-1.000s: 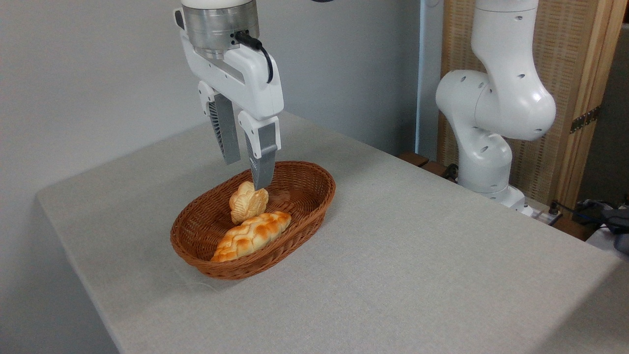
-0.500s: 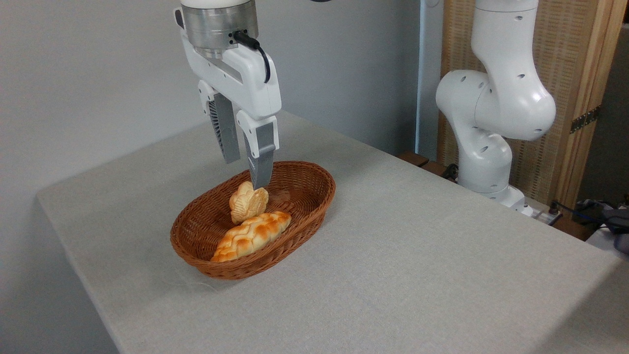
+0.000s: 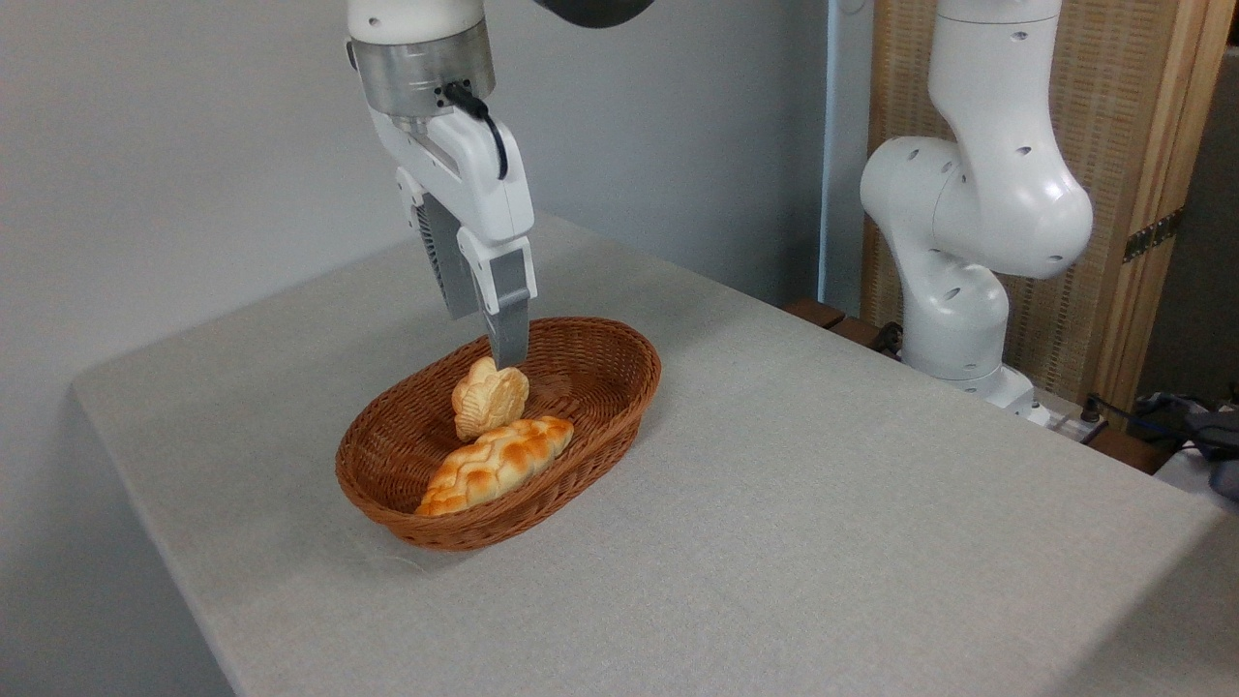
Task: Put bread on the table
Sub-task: 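Lower the open gripper down onto the small round roll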
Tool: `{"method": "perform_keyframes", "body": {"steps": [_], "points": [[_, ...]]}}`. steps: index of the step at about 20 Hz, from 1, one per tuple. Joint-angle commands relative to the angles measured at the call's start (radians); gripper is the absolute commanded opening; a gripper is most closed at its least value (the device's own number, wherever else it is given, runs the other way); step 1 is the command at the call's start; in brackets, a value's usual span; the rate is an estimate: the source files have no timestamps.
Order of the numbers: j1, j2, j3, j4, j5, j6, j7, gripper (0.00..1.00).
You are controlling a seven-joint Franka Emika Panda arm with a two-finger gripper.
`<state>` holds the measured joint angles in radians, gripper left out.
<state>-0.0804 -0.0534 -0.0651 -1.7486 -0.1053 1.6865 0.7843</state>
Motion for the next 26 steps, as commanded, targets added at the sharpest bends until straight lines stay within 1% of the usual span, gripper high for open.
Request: {"method": "perform_keyframes", "body": {"steps": [1, 3, 4, 6, 8, 9, 10, 11, 12, 15, 19, 22, 26], "points": [[-0.041, -0.023, 0.005, -0.072, 0.001, 0.012, -0.037, 1.0], [-0.064, -0.042, 0.005, -0.123, -0.001, 0.077, -0.103, 1.0], [-0.073, -0.049, 0.005, -0.146, -0.001, 0.114, -0.152, 1.0], [-0.096, -0.054, 0.005, -0.181, -0.001, 0.159, -0.229, 1.0], [-0.127, -0.054, 0.005, -0.209, -0.001, 0.197, -0.278, 1.0], [-0.131, -0.054, 0.005, -0.215, -0.001, 0.206, -0.289, 1.0], [-0.137, -0.054, 0.005, -0.224, -0.013, 0.226, -0.316, 1.0], [-0.145, -0.054, 0.005, -0.239, -0.036, 0.239, -0.339, 1.0], [-0.151, -0.054, 0.005, -0.25, -0.046, 0.251, -0.353, 1.0], [-0.173, -0.051, 0.005, -0.282, -0.048, 0.269, -0.373, 1.0], [-0.19, -0.039, 0.005, -0.302, -0.059, 0.294, -0.387, 1.0], [-0.191, -0.036, 0.005, -0.319, -0.059, 0.301, -0.384, 1.0], [-0.194, -0.011, 0.005, -0.324, -0.06, 0.329, -0.385, 1.0]]}}
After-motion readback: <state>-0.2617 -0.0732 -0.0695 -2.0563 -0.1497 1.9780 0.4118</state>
